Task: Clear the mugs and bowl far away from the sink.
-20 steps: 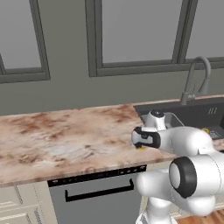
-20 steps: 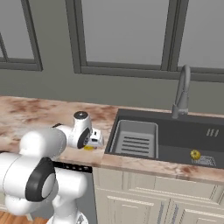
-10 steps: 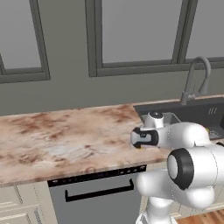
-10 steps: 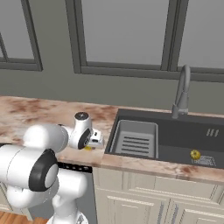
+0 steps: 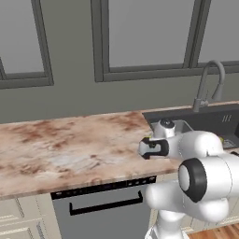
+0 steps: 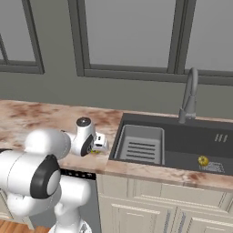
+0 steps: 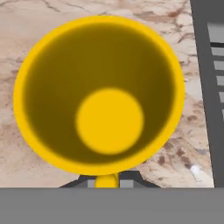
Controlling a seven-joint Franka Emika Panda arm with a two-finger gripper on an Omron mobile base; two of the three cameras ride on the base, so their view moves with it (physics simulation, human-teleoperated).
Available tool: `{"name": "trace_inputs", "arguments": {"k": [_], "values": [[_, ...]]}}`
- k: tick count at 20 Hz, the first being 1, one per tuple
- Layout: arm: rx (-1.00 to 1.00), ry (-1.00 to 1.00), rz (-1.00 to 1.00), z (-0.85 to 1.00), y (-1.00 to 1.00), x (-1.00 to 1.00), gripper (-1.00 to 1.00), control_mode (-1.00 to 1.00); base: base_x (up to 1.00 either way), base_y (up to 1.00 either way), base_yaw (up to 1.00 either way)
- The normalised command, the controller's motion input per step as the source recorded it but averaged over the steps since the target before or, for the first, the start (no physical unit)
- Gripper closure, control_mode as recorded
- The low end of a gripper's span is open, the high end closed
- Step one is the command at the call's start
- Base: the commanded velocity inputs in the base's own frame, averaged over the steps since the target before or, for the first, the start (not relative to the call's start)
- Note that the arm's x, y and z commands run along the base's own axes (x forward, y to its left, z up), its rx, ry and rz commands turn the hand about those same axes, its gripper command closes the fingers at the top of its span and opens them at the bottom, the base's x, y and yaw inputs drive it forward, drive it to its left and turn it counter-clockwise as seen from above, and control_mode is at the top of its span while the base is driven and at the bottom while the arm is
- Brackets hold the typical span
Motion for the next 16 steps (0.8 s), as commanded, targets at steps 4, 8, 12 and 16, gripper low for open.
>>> {"name": "trace_inputs", "arguments": {"k": [4, 8, 12, 16], "values": [[0.0, -0.11, 0.04, 0.03, 0.11, 0.11, 1.0, -1.0, 0.0, 0.0, 0.0], [-0.02, -0.04, 0.03, 0.94, 0.0, -0.42, 1.0, -1.0, 0.0, 0.0, 0.0], [-0.04, 0.0, 0.01, 1.0, 0.0, -0.54, 1.0, -1.0, 0.0, 0.0, 0.0], [-0.09, 0.03, 0.01, 1.0, 0.01, -0.33, 1.0, -1.0, 0.0, 0.0, 0.0]]}}
